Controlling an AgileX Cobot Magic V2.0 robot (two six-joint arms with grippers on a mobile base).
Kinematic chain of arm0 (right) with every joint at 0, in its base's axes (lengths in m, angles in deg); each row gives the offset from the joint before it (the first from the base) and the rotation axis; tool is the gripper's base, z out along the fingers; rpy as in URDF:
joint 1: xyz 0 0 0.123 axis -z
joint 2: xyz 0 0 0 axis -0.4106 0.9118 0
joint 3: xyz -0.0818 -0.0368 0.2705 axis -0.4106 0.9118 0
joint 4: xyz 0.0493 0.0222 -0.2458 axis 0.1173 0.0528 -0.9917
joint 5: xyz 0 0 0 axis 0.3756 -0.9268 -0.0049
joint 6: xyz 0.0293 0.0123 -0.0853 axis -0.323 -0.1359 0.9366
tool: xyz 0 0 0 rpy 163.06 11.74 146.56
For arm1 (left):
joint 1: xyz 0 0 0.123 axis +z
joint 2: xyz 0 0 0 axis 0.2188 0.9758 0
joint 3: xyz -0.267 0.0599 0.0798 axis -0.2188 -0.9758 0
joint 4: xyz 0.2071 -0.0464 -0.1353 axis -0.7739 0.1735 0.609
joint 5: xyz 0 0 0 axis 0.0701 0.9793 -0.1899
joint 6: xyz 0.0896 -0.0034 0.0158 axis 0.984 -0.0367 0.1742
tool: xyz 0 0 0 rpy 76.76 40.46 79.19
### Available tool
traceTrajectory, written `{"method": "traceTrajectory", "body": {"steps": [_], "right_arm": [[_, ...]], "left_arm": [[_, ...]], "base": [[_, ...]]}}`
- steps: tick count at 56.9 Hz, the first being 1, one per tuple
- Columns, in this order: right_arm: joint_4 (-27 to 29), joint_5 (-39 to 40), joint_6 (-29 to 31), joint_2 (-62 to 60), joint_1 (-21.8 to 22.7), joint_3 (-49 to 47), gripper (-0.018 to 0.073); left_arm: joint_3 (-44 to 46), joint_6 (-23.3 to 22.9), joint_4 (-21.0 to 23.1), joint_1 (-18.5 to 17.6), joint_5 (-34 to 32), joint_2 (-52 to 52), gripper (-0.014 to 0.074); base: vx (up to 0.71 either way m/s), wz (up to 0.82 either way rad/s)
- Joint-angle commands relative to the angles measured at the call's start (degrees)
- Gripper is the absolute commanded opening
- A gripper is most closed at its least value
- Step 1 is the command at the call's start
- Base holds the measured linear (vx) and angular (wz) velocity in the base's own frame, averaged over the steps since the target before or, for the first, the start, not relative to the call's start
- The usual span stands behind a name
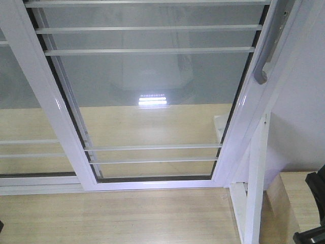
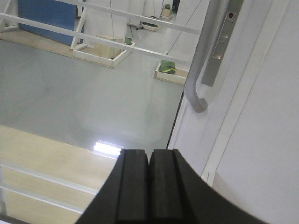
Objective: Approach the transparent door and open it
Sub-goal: 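Extend the right gripper toward the silver bar handle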
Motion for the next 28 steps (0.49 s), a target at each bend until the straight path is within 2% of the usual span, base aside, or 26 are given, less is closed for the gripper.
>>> {"method": "traceTrajectory", "body": {"steps": [1, 20, 28], "right_arm": [[-0.2, 4.7, 0.2, -0.5, 0.2, 0.1, -0.0006], [-0.2, 4.7, 0.2, -0.5, 0.2, 0.1, -0.0006], [-0.5, 7.8, 1.0, -0.5, 0.2, 0.1, -0.0006]], "left_arm": [[1.3, -0.2, 0.3, -0.2, -4.5, -0.7, -0.0006], [1.3, -0.2, 0.3, -0.2, -4.5, -0.7, -0.0006], [1.3, -0.1, 0.2, -0.2, -6.1, -0.7, -0.0006]], "base": [[0.0, 0.0], [0.0, 0.0], [0.0, 0.0]]}}
